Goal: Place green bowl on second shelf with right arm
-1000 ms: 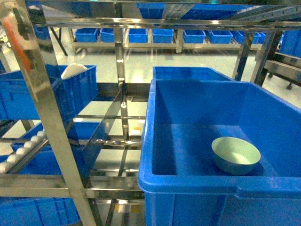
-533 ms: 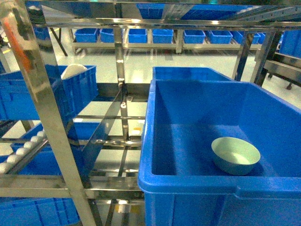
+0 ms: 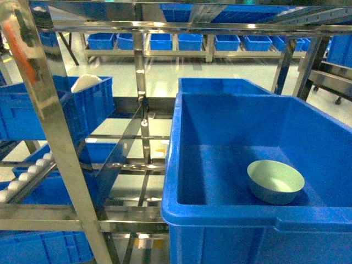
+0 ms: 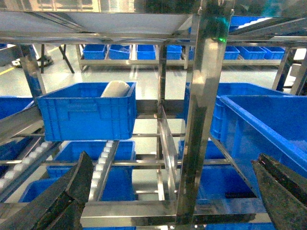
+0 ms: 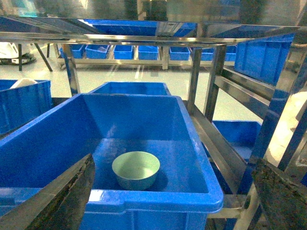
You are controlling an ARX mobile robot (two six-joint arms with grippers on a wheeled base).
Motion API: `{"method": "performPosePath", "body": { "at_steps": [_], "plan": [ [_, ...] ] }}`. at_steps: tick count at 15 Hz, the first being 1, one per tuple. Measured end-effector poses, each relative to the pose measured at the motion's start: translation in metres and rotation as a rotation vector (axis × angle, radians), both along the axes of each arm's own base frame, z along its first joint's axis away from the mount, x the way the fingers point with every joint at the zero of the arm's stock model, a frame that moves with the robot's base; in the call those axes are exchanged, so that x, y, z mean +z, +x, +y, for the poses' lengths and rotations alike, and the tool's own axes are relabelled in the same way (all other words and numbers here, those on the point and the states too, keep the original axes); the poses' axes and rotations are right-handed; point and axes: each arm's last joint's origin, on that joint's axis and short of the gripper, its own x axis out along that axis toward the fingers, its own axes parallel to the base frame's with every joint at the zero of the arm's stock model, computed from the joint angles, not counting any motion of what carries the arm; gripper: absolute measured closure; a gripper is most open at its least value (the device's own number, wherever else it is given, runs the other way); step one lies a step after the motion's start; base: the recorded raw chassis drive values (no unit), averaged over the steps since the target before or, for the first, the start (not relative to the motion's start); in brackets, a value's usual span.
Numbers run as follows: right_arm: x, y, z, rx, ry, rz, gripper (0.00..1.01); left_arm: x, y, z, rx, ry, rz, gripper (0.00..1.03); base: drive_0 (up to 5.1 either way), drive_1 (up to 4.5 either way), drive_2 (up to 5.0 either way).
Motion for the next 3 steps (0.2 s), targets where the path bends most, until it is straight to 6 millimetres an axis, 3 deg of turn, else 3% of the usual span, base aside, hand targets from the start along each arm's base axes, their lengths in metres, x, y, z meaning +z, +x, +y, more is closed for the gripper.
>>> {"method": "performPosePath", "body": {
  "at_steps": [3],
  "plan": [
    [0.0001, 0.0000, 0.0000, 0.000, 0.000, 0.000, 0.03, 0.0000, 0.0000, 0.0000, 0.000, 0.000, 0.000, 0.05, 0.0, 0.00, 0.0]
  ]
}}
